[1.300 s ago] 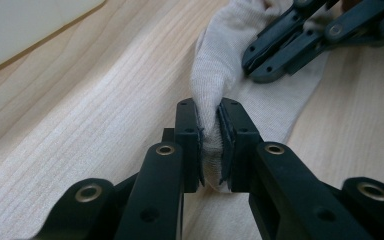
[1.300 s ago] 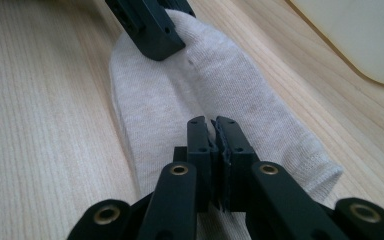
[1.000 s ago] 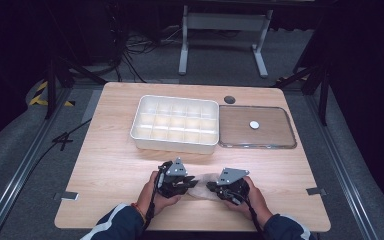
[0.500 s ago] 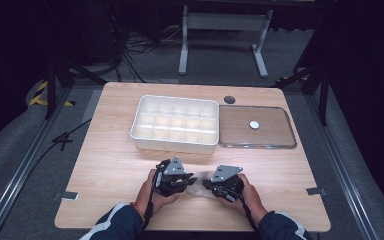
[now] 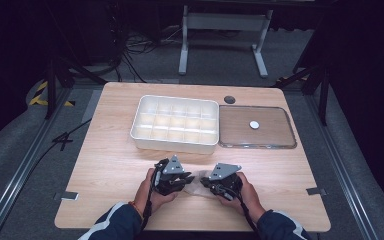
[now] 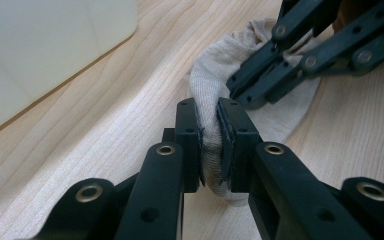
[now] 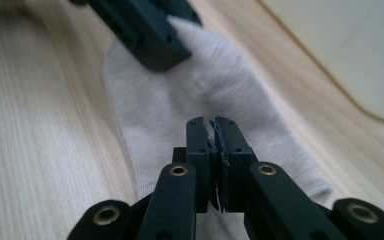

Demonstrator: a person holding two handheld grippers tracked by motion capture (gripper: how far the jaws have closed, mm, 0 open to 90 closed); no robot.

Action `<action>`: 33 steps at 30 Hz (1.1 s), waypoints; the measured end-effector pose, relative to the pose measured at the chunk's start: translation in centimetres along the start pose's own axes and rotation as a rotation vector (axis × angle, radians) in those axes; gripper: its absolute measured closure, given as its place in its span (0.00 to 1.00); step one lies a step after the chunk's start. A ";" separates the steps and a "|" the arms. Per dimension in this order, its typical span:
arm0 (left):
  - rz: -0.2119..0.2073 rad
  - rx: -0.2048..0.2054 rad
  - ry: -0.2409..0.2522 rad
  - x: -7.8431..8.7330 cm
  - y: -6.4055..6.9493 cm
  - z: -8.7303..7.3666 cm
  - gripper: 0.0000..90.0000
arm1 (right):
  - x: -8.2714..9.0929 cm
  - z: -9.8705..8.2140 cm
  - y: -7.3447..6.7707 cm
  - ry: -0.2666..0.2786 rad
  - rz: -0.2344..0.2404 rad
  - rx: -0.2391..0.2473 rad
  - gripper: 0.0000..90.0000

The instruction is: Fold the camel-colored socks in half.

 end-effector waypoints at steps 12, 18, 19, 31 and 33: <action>-0.005 0.007 0.009 0.1 0.1 0.2 0.90 | -1.6 0.8 -0.1 0.000 0.003 0.017 0.99; 0.006 0.009 0.024 0.3 0.0 0.4 0.90 | -3.1 1.0 -0.8 -0.008 0.013 0.023 0.99; 0.009 0.007 0.024 0.4 -0.1 0.4 0.90 | -3.3 1.1 -0.8 -0.006 0.012 0.023 0.99; 0.034 0.008 0.028 1.0 -0.8 0.5 0.90 | -1.3 2.2 0.6 0.050 0.008 -0.015 0.90; 0.034 0.013 0.026 1.0 -0.8 0.5 0.90 | -0.8 2.1 0.9 0.037 -0.002 0.008 0.89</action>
Point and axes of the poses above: each handheld gripper's, and its own axes: x roughly backward along the jaws, z roughly out of its top, y roughly to its right, the point moved 7 cm from there along -x, roughly forward along the jaws, and after that the axes turned 15 degrees about y, right-handed, at the moved point
